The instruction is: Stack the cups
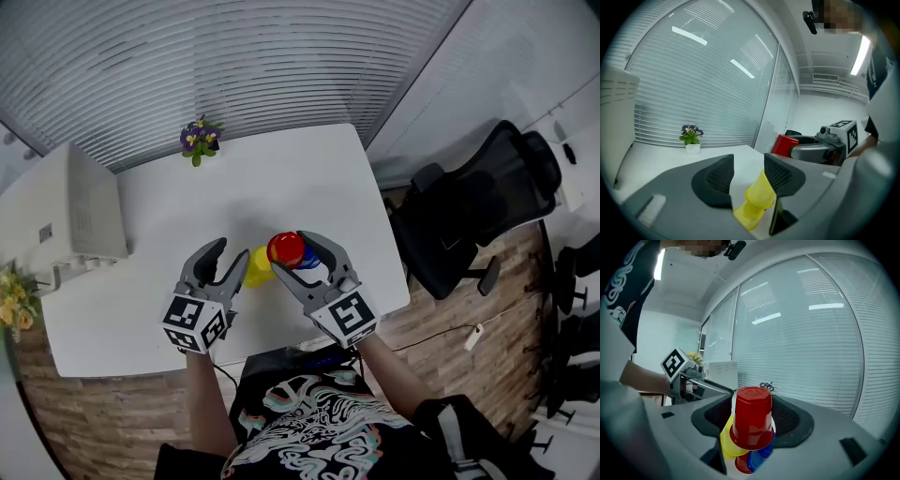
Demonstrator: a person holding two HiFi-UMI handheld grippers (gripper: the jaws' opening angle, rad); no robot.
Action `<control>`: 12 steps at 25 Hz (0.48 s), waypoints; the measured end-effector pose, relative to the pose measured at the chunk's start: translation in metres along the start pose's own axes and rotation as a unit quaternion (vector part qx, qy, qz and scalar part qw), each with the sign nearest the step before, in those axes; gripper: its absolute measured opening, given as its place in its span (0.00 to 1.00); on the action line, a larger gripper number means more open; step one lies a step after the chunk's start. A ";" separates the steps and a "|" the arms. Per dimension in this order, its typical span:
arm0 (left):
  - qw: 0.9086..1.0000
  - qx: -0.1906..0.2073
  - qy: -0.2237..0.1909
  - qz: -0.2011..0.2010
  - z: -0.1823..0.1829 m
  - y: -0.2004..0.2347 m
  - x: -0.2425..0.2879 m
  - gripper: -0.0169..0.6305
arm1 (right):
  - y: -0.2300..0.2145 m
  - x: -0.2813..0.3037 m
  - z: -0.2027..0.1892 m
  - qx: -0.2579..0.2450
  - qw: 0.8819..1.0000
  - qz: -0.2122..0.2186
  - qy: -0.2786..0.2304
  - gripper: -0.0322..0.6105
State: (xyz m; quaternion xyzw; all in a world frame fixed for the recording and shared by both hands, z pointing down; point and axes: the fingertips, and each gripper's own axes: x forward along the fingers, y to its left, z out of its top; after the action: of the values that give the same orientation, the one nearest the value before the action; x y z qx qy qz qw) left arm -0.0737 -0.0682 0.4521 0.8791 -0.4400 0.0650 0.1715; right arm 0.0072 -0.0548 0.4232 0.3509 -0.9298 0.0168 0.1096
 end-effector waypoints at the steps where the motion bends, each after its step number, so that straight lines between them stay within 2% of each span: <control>1: 1.000 0.000 -0.001 0.000 0.000 0.000 0.000 0.34 | 0.000 0.000 0.000 0.000 1.000 0.000 0.000 0.45; 8: 0.999 0.010 -0.027 0.016 0.016 -0.006 -0.007 0.34 | -0.006 -0.015 0.007 0.017 1.000 -0.013 -0.008 0.48; 10: 0.999 -0.005 -0.042 0.026 0.023 -0.007 -0.012 0.32 | -0.011 -0.025 0.010 0.035 0.999 -0.024 -0.020 0.47; 12: 0.997 -0.028 -0.063 0.034 0.030 -0.009 -0.018 0.24 | -0.016 -0.035 0.014 0.050 0.998 -0.035 -0.030 0.44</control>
State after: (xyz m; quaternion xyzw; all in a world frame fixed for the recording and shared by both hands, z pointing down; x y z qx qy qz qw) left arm -0.0787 -0.0603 0.4167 0.8608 -0.4811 0.0029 0.1659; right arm 0.0407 -0.0461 0.4011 0.3885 -0.9179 0.0491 0.0641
